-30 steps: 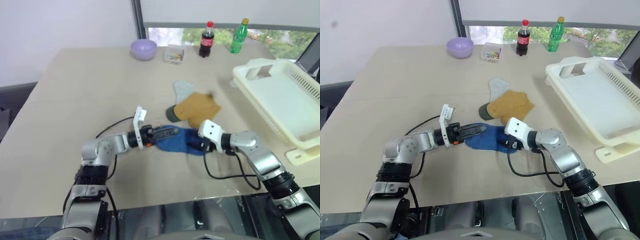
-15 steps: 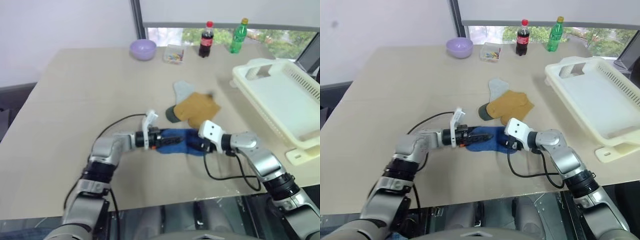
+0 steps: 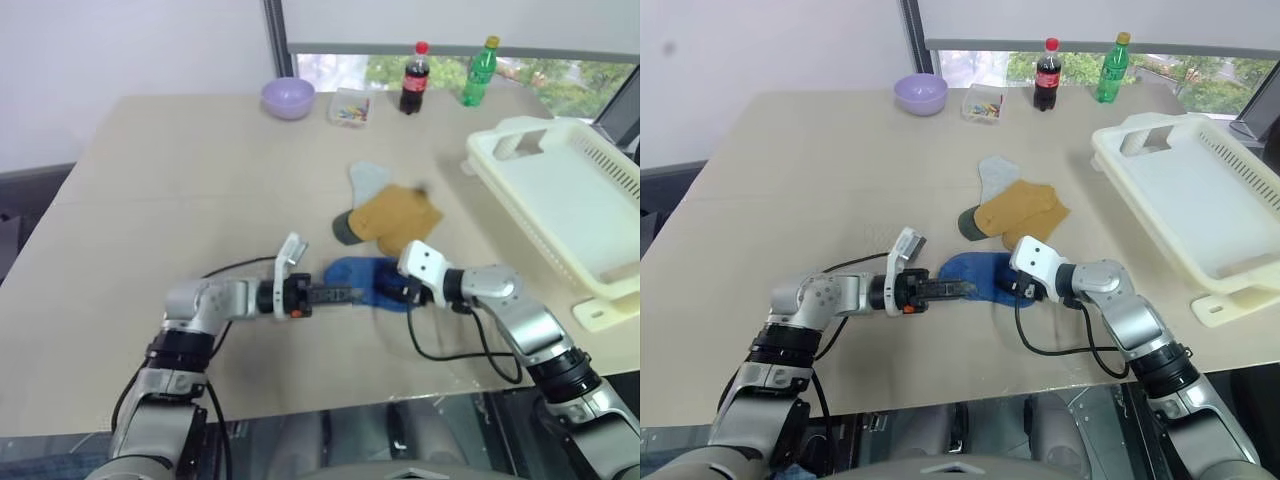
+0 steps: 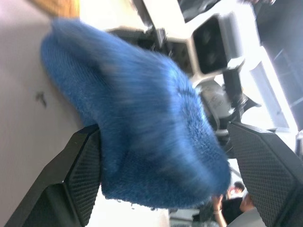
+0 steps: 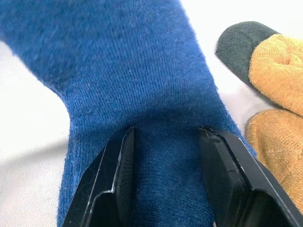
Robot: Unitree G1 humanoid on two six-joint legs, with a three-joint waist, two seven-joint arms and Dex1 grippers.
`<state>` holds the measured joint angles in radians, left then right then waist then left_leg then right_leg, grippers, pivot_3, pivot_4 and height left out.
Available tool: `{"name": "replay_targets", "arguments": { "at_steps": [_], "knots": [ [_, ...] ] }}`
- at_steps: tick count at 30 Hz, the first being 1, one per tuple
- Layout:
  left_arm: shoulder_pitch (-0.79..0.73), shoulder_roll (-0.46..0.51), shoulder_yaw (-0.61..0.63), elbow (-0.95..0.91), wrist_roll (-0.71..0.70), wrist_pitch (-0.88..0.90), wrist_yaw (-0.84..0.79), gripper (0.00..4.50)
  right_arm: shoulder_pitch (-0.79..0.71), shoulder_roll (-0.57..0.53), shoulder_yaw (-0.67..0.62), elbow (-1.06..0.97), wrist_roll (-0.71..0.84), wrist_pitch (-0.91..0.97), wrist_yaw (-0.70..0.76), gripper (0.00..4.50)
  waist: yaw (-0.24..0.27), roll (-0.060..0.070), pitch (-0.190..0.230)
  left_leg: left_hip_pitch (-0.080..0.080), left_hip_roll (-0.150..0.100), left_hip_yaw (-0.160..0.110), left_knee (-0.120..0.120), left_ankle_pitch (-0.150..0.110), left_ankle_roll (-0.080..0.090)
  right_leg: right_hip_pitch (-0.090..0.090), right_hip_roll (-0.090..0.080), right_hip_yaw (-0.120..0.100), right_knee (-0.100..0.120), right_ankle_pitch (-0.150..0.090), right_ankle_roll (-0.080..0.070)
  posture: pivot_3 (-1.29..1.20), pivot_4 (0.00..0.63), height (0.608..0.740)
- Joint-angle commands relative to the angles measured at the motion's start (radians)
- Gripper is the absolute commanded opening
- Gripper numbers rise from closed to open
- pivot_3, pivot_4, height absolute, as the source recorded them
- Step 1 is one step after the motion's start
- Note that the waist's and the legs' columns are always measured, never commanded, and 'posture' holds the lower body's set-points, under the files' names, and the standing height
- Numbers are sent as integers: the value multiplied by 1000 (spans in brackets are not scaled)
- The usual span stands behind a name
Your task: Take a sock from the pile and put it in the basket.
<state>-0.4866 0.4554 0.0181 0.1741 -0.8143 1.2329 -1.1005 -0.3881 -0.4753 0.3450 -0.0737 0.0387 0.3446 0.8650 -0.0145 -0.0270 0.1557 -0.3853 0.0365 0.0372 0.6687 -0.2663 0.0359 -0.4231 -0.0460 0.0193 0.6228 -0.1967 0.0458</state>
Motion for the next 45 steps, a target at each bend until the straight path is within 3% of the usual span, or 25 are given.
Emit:
{"name": "replay_targets", "arguments": {
  "at_steps": [1,4,9,21,33,37,40,45],
  "knots": [
    [-14,-8,53,-13,-52,33,21,4238,17,-12,14,20,-19,18,3,2155,0,0,0,0,0,0,0,0,0,0,0,0,0,0,0,0,150,740],
    [-21,-22,115,-12,-113,96,48,4238,15,-12,16,26,-22,14,5,2155,0,0,0,0,0,0,0,0,0,0,0,0,0,0,0,0,150,740],
    [32,-18,91,-98,-145,139,61,4238,14,-11,17,27,-22,13,4,2155,-1,0,0,0,0,0,0,0,0,0,0,0,0,0,0,0,150,740],
    [25,-59,119,-88,-161,107,120,4238,17,-16,10,20,-21,17,2,2155,0,0,0,0,0,0,0,0,0,0,-1,0,0,0,0,0,150,740],
    [17,-214,142,-56,-188,95,234,4238,24,-30,2,-64,-8,96,-3,2155,2,0,0,-2,-1,-1,0,0,0,-1,-1,0,0,0,0,0,150,740],
    [-2,-244,146,-24,-173,71,256,4238,26,-32,-4,-135,18,169,3,2155,4,0,0,-11,-4,-3,1,0,0,-9,-1,-1,0,2,-4,0,150,740],
    [-6,-254,147,-15,-172,65,264,4238,23,-37,-9,-165,29,183,7,2873,3,0,0,-12,-4,-3,1,0,0,-9,-1,-1,0,2,-4,0,150,740],
    [-4,-261,123,-10,-160,55,266,4238,27,-51,-18,-213,24,191,-11,4459,3,0,1,-13,-4,-3,1,0,0,-9,-1,-2,0,2,-4,0,150,740]
  ]
}}
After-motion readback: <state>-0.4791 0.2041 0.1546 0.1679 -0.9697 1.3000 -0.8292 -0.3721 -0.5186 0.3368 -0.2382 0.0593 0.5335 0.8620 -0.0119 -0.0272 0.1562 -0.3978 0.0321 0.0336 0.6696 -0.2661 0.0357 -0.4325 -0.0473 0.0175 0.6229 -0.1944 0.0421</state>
